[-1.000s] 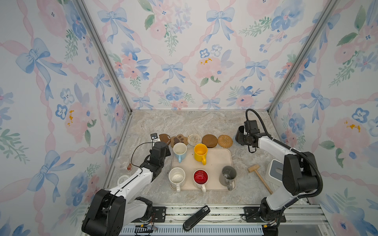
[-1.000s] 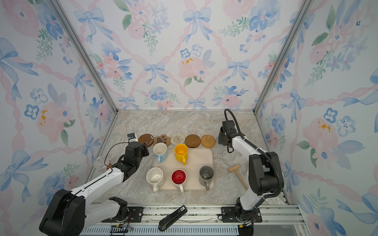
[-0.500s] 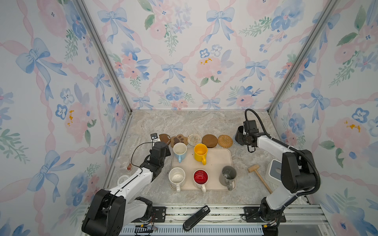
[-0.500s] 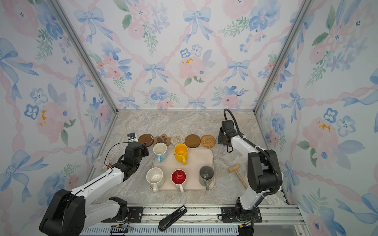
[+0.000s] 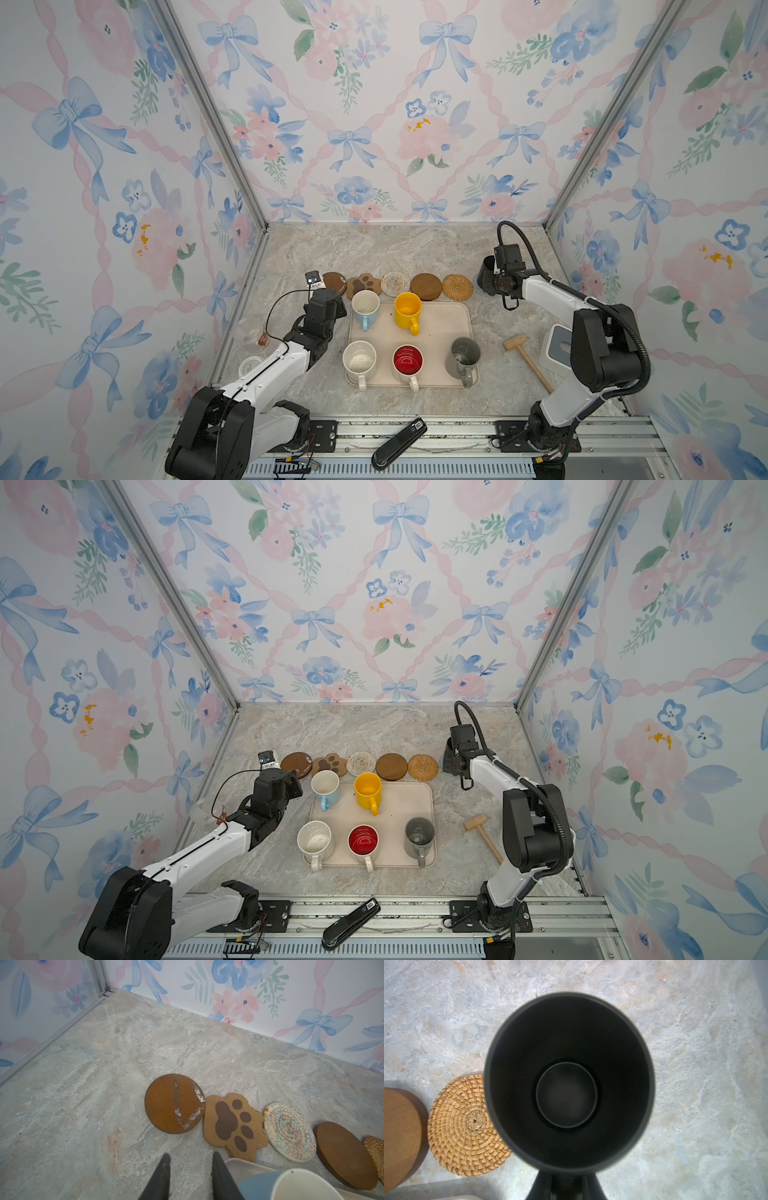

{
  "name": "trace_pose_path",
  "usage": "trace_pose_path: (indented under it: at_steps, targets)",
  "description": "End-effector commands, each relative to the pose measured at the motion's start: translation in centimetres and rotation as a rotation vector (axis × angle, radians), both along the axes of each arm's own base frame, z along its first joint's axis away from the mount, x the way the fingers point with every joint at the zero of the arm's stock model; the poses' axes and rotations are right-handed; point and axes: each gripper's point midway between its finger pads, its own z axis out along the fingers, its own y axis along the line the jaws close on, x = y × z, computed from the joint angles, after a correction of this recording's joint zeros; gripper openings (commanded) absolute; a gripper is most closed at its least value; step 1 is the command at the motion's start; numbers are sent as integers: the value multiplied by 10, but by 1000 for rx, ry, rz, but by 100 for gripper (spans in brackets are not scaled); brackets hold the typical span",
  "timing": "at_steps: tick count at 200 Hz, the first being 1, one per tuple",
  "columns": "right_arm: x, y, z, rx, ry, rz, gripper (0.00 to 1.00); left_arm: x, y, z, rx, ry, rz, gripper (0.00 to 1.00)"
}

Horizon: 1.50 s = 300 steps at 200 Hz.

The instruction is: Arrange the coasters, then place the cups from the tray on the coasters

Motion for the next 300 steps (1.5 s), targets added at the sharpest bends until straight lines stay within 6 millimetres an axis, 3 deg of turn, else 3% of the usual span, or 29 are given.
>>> trace_pose_path:
  at_steps: [1,24,81,86,138,160,188,216,261,300]
  targets:
    - [9,-2,17,4,-48,-9,0,-1,3,4,0,-20,3,31]
    - [7,-3,17,4,-46,-11,1,-2,4,5,0,-24,3,31]
    - [-1,-4,9,2,-21,-13,18,-2,5,5,-1,-25,6,31]
    - [0,-4,20,8,-49,-13,20,-2,5,5,-2,-24,4,31]
    - [-7,-3,25,15,-58,-18,42,-2,5,5,-2,-24,4,31]
    - [-11,-4,31,20,-66,-26,47,-2,4,6,-1,-25,1,31]
    - [-17,-2,52,24,-103,-36,52,-2,1,8,-12,-31,-18,31]
    - [-25,4,89,22,-197,-49,56,-1,-10,18,-36,-46,-79,31]
    - [-30,35,140,99,-339,-40,64,-6,-51,33,-57,-19,-272,34]
    - [-31,62,160,191,-424,-24,67,-27,-84,27,1,107,-409,38]
